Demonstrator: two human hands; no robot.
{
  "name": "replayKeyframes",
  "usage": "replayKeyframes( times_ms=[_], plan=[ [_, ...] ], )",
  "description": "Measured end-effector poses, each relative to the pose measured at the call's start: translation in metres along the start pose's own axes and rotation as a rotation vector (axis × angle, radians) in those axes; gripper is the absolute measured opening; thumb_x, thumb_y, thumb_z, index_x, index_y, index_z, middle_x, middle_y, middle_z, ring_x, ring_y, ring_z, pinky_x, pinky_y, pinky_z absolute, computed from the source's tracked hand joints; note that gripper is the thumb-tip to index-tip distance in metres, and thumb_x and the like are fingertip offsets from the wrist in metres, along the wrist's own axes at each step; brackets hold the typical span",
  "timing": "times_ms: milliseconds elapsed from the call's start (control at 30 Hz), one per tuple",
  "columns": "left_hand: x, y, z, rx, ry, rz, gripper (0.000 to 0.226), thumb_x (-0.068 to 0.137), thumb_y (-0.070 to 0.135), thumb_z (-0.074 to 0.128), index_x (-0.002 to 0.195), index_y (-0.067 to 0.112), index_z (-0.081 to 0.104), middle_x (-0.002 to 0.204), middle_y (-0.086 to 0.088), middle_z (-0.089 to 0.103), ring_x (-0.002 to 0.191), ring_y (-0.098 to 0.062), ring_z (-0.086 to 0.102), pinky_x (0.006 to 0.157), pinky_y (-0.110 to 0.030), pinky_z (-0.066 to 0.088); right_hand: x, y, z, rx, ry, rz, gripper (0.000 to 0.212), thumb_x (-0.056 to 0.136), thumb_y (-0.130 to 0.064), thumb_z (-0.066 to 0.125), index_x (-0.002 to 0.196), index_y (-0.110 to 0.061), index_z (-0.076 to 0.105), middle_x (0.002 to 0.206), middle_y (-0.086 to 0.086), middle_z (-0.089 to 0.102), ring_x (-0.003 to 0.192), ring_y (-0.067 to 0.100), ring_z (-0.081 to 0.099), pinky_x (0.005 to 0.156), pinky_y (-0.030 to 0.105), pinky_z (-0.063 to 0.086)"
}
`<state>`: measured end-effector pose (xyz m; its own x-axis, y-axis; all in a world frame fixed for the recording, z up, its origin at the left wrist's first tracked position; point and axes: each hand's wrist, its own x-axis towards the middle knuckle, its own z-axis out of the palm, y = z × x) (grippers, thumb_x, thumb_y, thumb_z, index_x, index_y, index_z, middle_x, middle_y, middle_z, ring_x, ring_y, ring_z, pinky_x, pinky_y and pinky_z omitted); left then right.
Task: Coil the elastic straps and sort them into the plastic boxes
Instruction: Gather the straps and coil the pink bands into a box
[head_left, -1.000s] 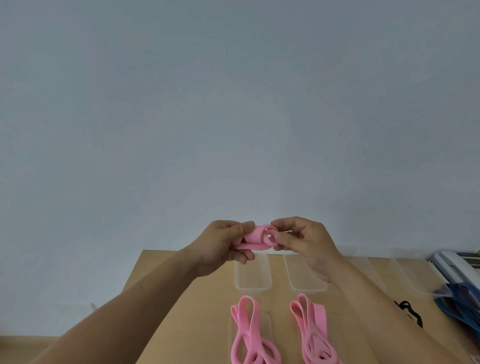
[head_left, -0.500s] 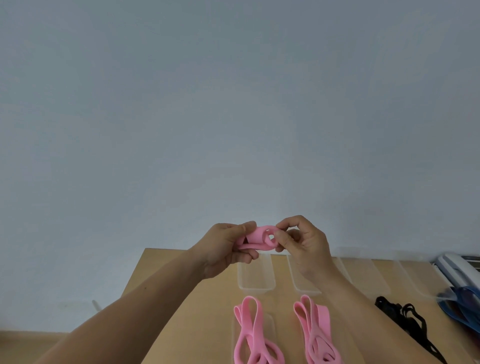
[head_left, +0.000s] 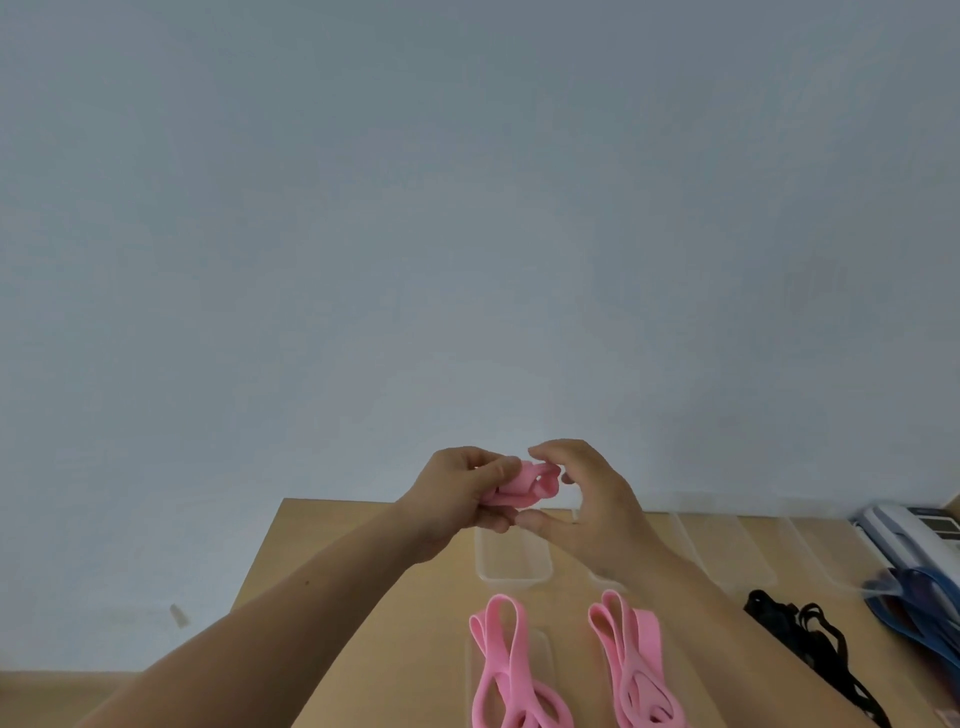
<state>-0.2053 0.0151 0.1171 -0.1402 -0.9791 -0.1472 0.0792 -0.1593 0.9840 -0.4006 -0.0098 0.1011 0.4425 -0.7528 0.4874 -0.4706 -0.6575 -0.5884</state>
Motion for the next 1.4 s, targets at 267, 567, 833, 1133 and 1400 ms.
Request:
replayKeyframes(
  times_ms=[267,567,833,1133,1400],
  plan=[
    [0.013,-0.024,-0.017,0.073,-0.083,-0.175,0.037,0.101,0.033,0.052,0.087,0.001,0.066,0.063,-0.013,0.057,0.050,-0.019,0.049,0.048,-0.025,0.042,-0.005,0.007,0.014,-0.356,-0.058,-0.211,0.033,0.079,-0.044,0.070,0.101,-0.020,0.065,0.103,-0.013,0.063,0.095,0.005,0.055,0.079,0.016,0.047],
    [0.054,-0.080,-0.004,0.051,-0.049,-0.340,0.030,0.099,0.024,0.044,0.087,0.003,0.061,0.066,-0.013,0.058,0.050,-0.021,0.049,0.047,-0.027,0.037,-0.018,0.057,0.041,-0.437,-0.151,-0.163,0.028,0.067,-0.022,0.078,0.091,-0.015,0.067,0.087,-0.006,0.064,0.080,0.015,0.059,0.064,0.027,0.053],
    [0.109,-0.125,-0.015,0.439,0.364,-0.349,0.020,0.094,0.022,0.047,0.088,0.005,0.057,0.079,-0.015,0.052,0.070,-0.031,0.051,0.062,-0.031,0.035,0.012,0.152,0.066,-0.358,-0.311,-0.028,0.031,0.064,-0.008,0.082,0.091,-0.010,0.068,0.087,0.001,0.067,0.083,0.025,0.064,0.055,0.036,0.055],
    [0.142,-0.163,-0.016,0.720,0.277,-0.436,0.038,0.096,0.017,0.050,0.132,0.006,0.055,0.114,-0.015,0.066,0.090,-0.029,0.064,0.073,-0.030,0.048,0.050,0.207,0.106,-0.402,-0.566,-0.189,0.018,0.083,-0.015,0.063,0.100,-0.009,0.064,0.099,0.005,0.064,0.099,0.024,0.056,0.067,0.035,0.048],
    [0.144,-0.166,-0.015,0.738,0.292,-0.421,0.033,0.094,0.014,0.051,0.124,0.005,0.058,0.097,-0.015,0.069,0.077,-0.028,0.067,0.075,-0.038,0.056,0.058,0.211,0.118,-0.527,-0.671,-0.215,0.015,0.082,-0.007,0.064,0.097,-0.009,0.067,0.097,0.008,0.066,0.097,0.029,0.058,0.069,0.039,0.050]
  ],
)
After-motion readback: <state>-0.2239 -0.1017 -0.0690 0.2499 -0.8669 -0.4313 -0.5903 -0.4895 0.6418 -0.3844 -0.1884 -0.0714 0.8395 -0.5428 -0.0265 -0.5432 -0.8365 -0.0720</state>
